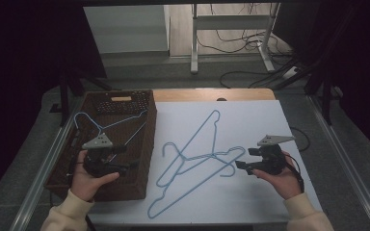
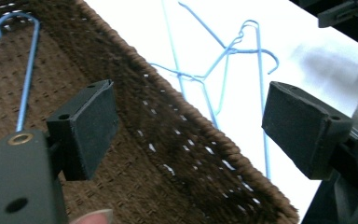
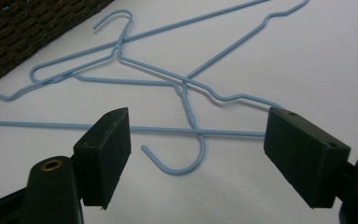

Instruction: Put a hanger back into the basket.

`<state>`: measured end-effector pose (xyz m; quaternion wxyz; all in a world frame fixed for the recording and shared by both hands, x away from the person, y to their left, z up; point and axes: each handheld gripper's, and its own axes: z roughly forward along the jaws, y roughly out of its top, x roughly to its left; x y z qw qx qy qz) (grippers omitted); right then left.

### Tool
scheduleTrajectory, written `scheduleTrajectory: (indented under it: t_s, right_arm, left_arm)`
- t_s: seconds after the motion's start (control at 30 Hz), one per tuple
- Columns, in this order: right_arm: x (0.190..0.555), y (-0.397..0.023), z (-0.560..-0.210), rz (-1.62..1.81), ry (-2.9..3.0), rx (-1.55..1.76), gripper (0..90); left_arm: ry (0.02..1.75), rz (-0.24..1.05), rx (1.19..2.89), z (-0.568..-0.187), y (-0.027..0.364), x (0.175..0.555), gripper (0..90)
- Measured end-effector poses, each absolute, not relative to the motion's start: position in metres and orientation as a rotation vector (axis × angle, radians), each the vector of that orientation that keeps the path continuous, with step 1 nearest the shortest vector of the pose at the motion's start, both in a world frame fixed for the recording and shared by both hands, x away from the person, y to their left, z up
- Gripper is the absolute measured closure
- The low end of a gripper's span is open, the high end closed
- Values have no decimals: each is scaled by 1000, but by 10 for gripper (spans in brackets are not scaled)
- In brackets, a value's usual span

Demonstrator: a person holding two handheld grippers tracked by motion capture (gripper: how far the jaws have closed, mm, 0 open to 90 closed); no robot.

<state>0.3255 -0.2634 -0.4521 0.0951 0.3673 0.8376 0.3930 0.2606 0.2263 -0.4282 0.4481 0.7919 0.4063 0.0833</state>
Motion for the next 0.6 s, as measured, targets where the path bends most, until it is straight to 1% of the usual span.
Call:
scheduleTrajectory:
  t_s: [0.6]
  right_arm:
    - [321,-250,-454,1129,2500,1044,250]
  left_arm:
    - [998,190,1957,-428,220,258,187]
